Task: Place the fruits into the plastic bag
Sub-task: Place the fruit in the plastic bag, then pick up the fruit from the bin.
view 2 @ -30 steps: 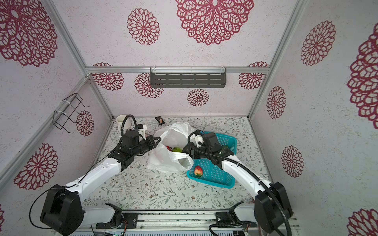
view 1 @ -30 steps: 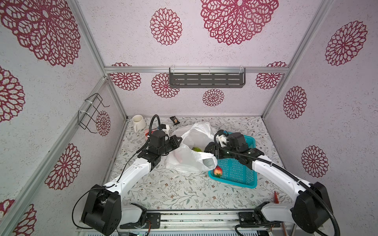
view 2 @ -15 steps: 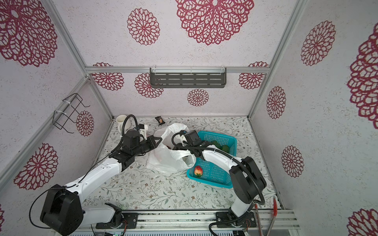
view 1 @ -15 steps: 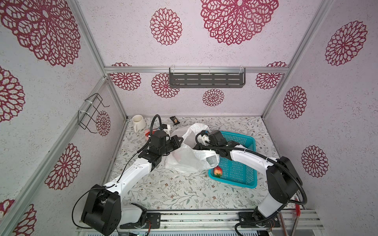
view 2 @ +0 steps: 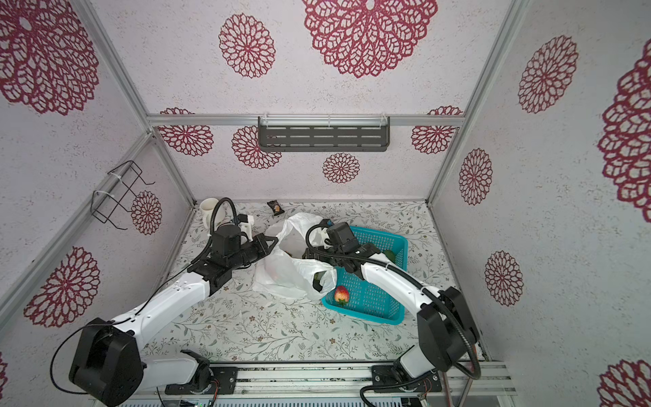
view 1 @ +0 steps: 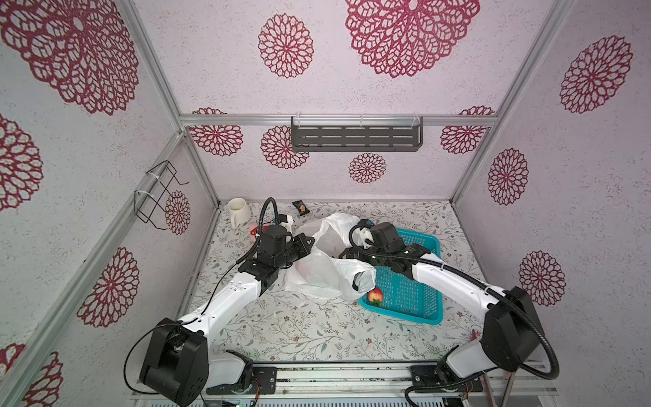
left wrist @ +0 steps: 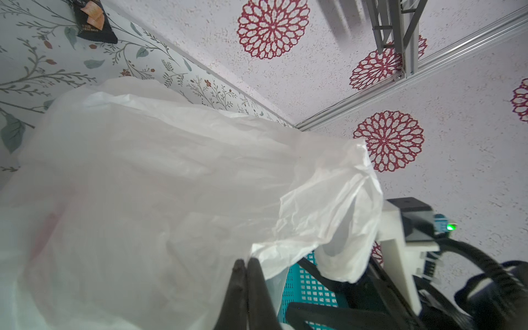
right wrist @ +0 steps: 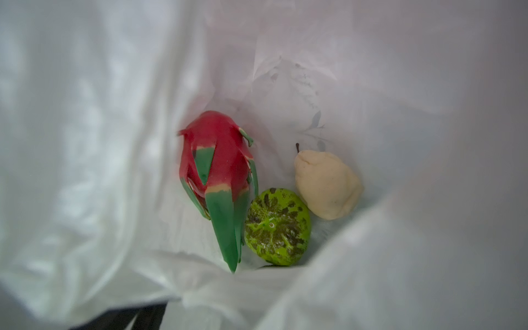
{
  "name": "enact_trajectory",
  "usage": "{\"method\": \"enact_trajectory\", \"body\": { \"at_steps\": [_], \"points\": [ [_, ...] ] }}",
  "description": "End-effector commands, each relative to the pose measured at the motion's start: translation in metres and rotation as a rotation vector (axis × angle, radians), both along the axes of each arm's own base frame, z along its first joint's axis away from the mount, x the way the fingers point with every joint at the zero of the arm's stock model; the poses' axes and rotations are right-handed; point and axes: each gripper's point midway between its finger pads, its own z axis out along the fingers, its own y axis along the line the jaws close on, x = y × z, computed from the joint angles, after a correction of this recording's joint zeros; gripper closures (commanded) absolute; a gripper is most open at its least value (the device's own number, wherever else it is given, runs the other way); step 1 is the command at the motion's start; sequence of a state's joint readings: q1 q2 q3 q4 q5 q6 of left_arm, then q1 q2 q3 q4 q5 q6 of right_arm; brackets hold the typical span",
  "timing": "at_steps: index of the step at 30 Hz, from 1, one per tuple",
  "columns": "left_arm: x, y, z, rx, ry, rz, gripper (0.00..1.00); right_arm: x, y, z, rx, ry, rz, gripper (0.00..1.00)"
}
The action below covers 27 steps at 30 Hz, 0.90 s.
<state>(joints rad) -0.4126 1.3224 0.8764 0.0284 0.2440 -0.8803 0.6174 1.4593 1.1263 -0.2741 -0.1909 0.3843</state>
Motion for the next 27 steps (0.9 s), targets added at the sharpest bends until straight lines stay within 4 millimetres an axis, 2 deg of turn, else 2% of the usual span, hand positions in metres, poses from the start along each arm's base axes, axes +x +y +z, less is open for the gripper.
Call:
{"method": "enact_trajectory", "body": {
  "at_steps": [1, 7, 10, 12, 14, 16, 19, 23, 27],
  "points": [
    [0.002, -0.001, 0.017, 0.008, -0.048, 0.0, 1.0, -0.003, -0.017, 0.027, 0.044, -0.063, -0.01, 0.02],
    [0.003, 0.001, 0.017, 0.019, -0.055, 0.008, 1.0, -0.018, -0.067, 0.049, 0.139, -0.115, -0.092, 0.02],
    [0.004, 0.001, 0.014, 0.025, -0.053, 0.01, 1.0, -0.028, -0.093, 0.048, 0.154, -0.124, -0.164, 0.02],
    [0.005, 0.001, 0.013, 0.025, -0.054, 0.011, 1.0, -0.034, -0.108, 0.032, 0.126, -0.087, -0.229, 0.02],
    [0.007, 0.001, 0.013, 0.023, -0.058, 0.012, 1.0, -0.04, -0.118, 0.002, 0.081, -0.007, -0.276, 0.02],
    [0.008, 0.0, 0.013, 0.022, -0.056, 0.01, 1.0, -0.052, -0.118, -0.035, 0.044, 0.106, -0.273, 0.06],
    [0.01, -0.001, 0.012, 0.02, -0.053, 0.01, 1.0, -0.067, -0.108, -0.072, 0.019, 0.203, -0.218, 0.1],
    [0.011, -0.002, 0.011, 0.02, -0.048, 0.007, 1.0, -0.077, -0.091, -0.099, 0.004, 0.267, -0.151, 0.15],
    [0.01, -0.003, 0.011, 0.017, -0.043, 0.001, 1.0, -0.077, -0.084, -0.119, -0.024, 0.305, -0.136, 0.19]
  ]
}}
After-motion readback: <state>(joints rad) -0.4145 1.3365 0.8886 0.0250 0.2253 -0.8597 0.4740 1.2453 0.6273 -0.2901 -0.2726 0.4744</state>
